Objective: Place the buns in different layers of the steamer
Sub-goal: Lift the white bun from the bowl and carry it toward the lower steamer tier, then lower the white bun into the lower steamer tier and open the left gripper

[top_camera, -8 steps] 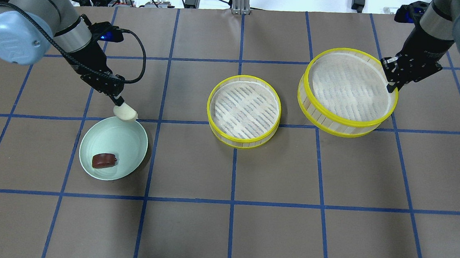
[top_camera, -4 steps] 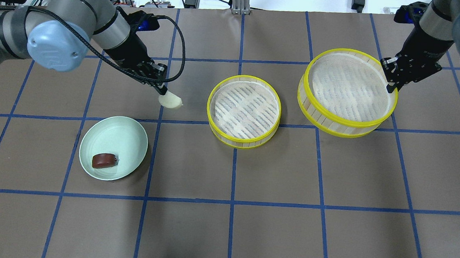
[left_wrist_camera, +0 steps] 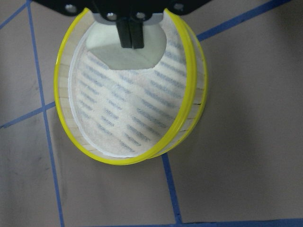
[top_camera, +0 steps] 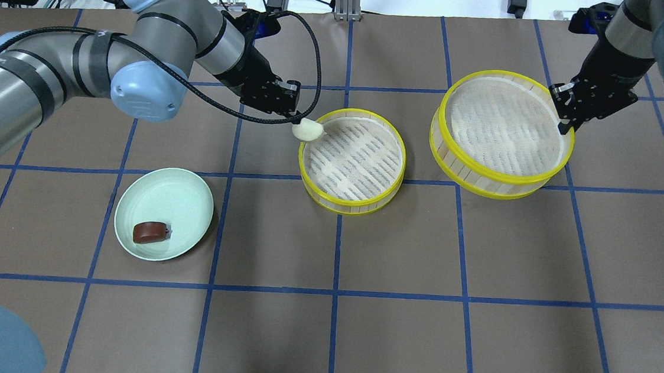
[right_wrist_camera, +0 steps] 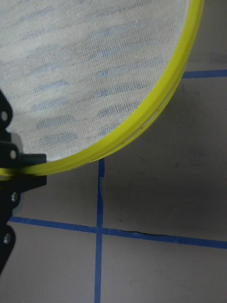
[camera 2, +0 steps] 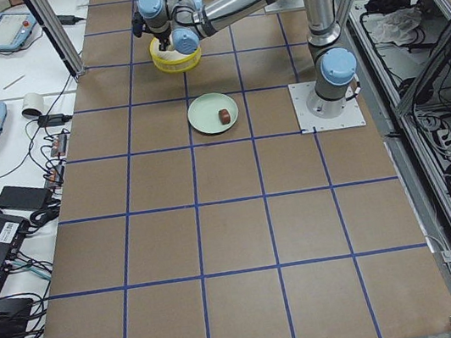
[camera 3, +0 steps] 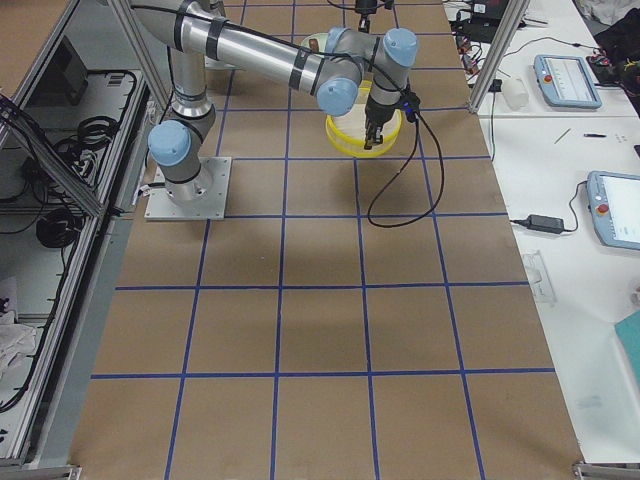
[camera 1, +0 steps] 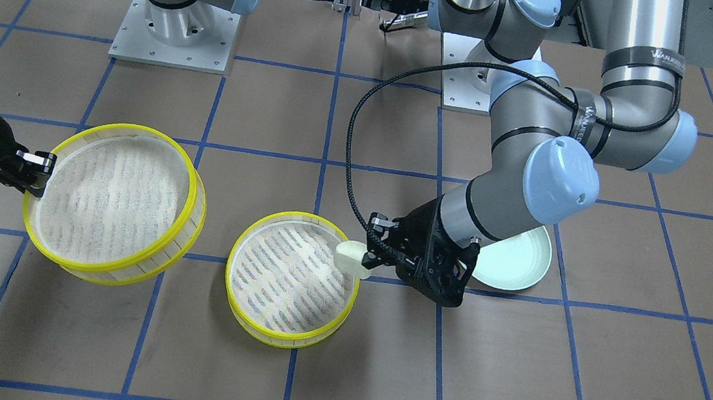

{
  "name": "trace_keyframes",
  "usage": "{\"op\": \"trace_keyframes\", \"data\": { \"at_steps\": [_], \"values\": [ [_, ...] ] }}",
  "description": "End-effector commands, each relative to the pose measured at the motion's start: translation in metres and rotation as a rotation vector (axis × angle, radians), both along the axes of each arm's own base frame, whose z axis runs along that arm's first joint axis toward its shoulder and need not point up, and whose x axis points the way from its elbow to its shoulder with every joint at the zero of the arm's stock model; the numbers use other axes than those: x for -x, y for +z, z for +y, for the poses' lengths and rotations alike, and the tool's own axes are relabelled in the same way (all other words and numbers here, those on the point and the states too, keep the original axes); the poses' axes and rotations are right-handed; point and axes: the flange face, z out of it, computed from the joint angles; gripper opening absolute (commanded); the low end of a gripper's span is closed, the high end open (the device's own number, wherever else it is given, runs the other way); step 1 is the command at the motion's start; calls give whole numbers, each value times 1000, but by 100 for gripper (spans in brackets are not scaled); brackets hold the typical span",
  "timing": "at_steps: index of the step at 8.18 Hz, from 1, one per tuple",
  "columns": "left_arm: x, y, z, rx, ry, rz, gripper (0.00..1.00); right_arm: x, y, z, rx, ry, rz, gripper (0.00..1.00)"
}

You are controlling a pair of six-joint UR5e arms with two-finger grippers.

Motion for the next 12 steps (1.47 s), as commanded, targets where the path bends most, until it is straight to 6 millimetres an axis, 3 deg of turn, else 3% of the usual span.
{"op": "trace_keyframes", "data": {
  "at_steps": [1, 3, 5, 6, 7, 8, 10, 11, 12],
  "values": [
    [44, -39, -10, -9, 48, 55, 0, 0, 0, 0, 1, 0, 3, 0],
    [75, -62, -3, -66, 83, 50, 0, 1, 0, 0, 0, 2, 7, 0],
    [74, -70, -5, -90, 108, 33, 51, 1, 1, 0, 1, 2, 9, 0],
    [74, -69, -5, -96, 117, 33, 66, 1, 0, 0, -1, 2, 10, 0],
    [75, -69, -4, -103, 125, 29, 70, 1, 0, 0, 1, 2, 9, 0],
    [72, -57, -4, -84, 137, 12, 74, -1, 1, 0, 2, 2, 10, 0],
    [50, -30, -7, -42, 98, -218, 84, -15, 6, 1, 13, -42, 17, 0],
    [30, -12, -11, -46, 50, -283, 88, -37, 4, 0, 14, -54, 23, 0],
    [-18, 4, -16, -68, 62, -321, 91, -63, 2, -3, 32, -97, 27, 0]
  ]
}}
